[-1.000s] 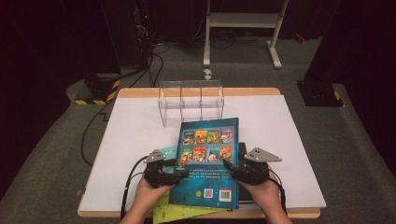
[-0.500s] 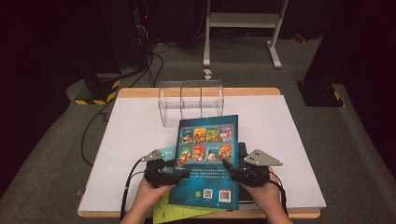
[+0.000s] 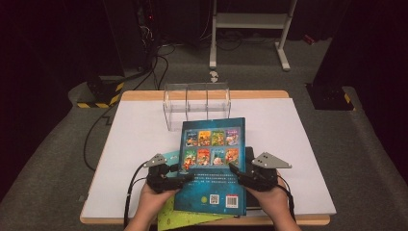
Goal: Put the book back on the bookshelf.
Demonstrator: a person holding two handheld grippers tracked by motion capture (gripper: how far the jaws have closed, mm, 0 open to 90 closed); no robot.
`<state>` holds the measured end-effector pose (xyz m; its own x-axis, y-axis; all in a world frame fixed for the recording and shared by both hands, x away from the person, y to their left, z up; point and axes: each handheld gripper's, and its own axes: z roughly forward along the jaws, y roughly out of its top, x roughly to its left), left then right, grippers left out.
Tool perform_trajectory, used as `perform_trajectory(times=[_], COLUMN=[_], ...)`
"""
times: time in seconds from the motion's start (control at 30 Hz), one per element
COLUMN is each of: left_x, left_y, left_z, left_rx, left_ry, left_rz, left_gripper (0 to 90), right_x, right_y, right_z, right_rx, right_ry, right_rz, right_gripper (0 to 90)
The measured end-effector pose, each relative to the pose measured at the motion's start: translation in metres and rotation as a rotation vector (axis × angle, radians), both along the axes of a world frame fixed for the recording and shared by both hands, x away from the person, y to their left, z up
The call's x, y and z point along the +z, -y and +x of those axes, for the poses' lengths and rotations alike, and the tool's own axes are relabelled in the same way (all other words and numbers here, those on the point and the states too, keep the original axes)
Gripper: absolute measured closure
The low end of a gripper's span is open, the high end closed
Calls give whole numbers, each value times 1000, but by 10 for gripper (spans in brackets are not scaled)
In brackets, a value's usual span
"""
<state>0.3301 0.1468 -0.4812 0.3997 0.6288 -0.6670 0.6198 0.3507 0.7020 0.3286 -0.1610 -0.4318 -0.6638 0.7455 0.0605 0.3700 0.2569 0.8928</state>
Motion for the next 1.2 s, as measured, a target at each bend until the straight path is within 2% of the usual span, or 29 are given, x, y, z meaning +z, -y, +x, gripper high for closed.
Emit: perform_trajectory(times=[0.2,0.33,0.4,0.87,1.03,1.2], left_x=[6,9,11,24,32,37], left_y=[-5,-8,-11,-27,-34,-36], left_z=[-1,0,1,7,8,8], left_rx=[40,60,73,107,116,128], left_ry=[43,56,58,118,155,190], left_rz=[-11,-14,-19,-26,-16,-16], left_gripper=[265,283,321,411,445,466], right_x=[7,10,12,29,39,46], right_y=[-7,-11,-15,-35,-42,-45], right_z=[-1,1,4,13,11,8], right_rx=[-11,-10,-15,-66,-76,-87], right_ry=[27,40,43,84,114,142], right_rz=[-23,-34,-32,-56,-67,-57], right_gripper=[402,401,400,410,439,468])
